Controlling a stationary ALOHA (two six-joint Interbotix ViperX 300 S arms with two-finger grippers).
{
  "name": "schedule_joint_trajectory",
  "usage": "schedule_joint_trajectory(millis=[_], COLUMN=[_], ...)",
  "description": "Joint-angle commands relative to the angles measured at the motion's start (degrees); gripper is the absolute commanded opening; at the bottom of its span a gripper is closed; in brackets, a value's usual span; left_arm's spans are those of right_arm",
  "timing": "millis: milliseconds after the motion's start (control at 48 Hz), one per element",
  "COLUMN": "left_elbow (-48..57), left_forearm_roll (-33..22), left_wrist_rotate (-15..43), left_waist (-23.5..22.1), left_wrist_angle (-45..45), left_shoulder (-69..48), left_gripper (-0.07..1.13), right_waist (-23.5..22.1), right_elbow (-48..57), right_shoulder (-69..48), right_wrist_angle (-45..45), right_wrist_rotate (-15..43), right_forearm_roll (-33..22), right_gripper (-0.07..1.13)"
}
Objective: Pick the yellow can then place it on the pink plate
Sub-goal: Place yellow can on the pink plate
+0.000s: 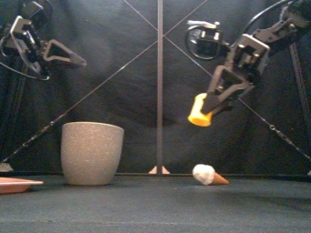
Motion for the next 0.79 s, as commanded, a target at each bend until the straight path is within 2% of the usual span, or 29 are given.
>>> schedule_joint_trajectory(millis=[21, 312, 792], left_elbow=[-1.85, -1.93, -0.70], left_forearm_roll=[0.09, -0.09, -0.18], left_wrist_rotate=[0.09, -0.26, 0.00], left_waist=[2.29, 5.63, 6.77], left_wrist_angle=[-0.70, -1.05, -1.05], left_shoulder=[0.18, 0.09, 0.09], left_gripper=[0.01, 0.01, 0.02], right_waist=[0.88, 3.43, 4.04], right_elbow=[-8.79, -31.55, -63.46], right_shoulder=[5.98, 24.87, 46.23], right_wrist_angle=[-0.62, 1.14, 13.54], right_wrist_rotate=[-0.35, -0.18, -0.70], right_forearm_roll=[-2.02, -7.29, -8.61], right_gripper=[0.72, 0.72, 0.72])
